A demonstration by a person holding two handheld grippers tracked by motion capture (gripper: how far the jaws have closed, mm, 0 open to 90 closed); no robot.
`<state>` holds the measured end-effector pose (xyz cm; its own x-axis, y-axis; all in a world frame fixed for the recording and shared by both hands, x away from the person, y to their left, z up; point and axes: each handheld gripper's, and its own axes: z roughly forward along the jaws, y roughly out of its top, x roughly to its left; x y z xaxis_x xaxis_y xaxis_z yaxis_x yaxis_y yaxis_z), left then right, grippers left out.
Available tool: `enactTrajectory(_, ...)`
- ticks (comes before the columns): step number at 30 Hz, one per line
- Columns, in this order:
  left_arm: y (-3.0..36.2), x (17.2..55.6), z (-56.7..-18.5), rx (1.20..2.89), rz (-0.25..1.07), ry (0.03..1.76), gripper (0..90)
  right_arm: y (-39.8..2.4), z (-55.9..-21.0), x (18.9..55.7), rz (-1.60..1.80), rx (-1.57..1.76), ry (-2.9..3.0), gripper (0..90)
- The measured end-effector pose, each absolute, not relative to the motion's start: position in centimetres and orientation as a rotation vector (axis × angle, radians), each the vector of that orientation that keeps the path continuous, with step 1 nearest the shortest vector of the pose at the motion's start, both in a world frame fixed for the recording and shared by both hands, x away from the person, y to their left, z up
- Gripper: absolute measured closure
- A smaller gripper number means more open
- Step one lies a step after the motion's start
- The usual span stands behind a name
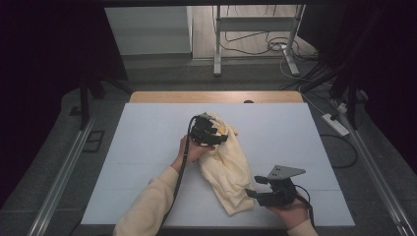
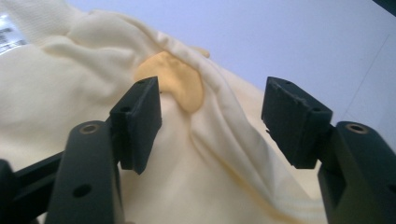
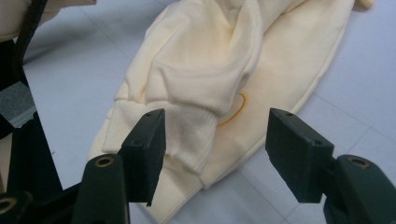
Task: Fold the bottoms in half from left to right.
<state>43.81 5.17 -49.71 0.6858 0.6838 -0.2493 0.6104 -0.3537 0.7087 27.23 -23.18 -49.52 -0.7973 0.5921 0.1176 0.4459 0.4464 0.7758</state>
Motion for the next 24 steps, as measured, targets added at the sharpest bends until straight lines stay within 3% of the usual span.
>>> enactTrajectory(24,9.9,40.5,-49.4,2.012,0.102,0.976,34.6,-20.5,-49.1,31.7,1.224,0.924,2.523,38.2)
